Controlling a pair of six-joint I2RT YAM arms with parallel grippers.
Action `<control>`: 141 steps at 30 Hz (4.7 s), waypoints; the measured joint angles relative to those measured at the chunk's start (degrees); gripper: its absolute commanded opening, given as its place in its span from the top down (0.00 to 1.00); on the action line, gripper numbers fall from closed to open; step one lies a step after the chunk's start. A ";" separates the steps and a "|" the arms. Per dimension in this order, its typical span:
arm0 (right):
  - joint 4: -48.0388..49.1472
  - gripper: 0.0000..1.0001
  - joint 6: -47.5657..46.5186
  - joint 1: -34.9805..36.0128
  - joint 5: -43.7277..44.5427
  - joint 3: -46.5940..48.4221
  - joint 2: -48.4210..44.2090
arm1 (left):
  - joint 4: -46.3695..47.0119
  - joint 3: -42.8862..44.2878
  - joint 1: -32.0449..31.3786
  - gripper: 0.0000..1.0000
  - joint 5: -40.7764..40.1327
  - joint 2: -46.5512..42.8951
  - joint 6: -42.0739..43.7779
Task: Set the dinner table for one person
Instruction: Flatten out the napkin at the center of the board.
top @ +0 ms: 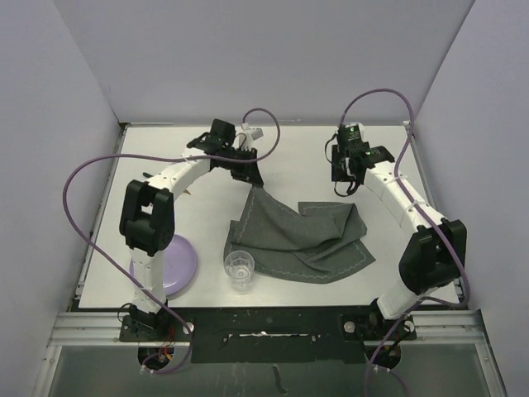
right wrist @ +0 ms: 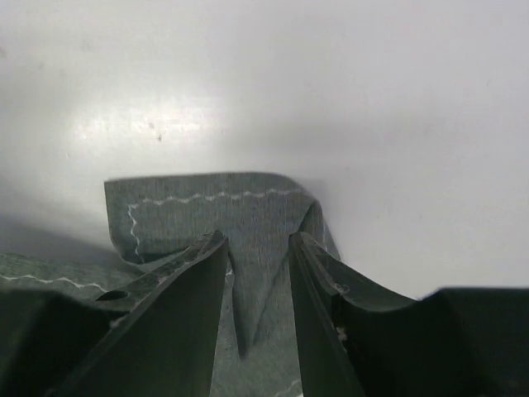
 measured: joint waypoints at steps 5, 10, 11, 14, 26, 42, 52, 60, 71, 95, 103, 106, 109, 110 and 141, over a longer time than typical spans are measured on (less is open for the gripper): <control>1.97 0.66 -0.81 -3.87 -3.89 5.62 4.72 | -5.60 9.09 2.08 1.00 -4.37 -0.33 1.16; 3.04 0.66 -1.01 -7.32 -8.07 5.90 9.46 | -12.13 18.36 2.27 1.00 -6.62 -0.31 2.10; 3.10 0.66 -1.03 -7.82 -8.66 5.90 10.36 | -14.08 20.98 2.43 1.00 -7.17 -0.28 2.43; 3.26 0.66 -1.01 -8.63 -10.67 5.90 12.15 | -20.28 31.61 3.23 1.00 -9.25 -0.07 3.82; 5.38 0.68 -0.22 -10.97 -18.25 6.29 16.17 | -31.63 50.34 7.28 1.00 -12.92 3.45 5.44; 6.91 0.67 1.95 -15.54 -26.32 11.10 23.04 | -29.31 29.35 7.45 1.00 -15.19 6.51 -0.28; 9.94 0.62 5.11 -17.84 -36.61 11.72 29.99 | -27.19 29.35 7.45 1.00 -15.17 6.51 -0.39; 16.52 0.65 9.57 -20.46 -47.12 7.61 29.99 | -26.91 29.35 7.45 1.00 -15.15 6.51 -0.39; 25.79 0.97 16.09 -21.66 -58.18 -2.51 29.97 | -26.75 28.65 7.13 1.00 -15.17 6.51 -0.39; 16.04 1.00 12.52 -17.38 -58.27 10.08 13.42 | -26.53 27.43 6.01 1.00 -15.61 6.49 -0.50; 5.57 1.00 2.38 -7.37 -46.27 9.94 5.07 | -25.83 25.66 5.86 1.00 -15.63 6.43 -0.57; 2.95 1.00 0.13 -1.01 -41.59 2.14 3.58 | -25.68 25.00 5.73 1.00 -15.63 6.43 -0.61; 0.74 0.78 -1.22 5.70 -35.67 -6.60 5.60 | -25.44 24.96 5.40 1.00 -15.63 6.43 -0.59; 0.13 0.68 -1.49 7.45 -34.01 -9.14 6.80 | -25.31 24.96 5.27 1.00 -15.65 6.43 -0.59; 3.85 0.55 3.32 -8.37 -27.61 -16.48 -6.78 | -25.03 24.85 4.83 1.00 -15.85 6.43 -0.57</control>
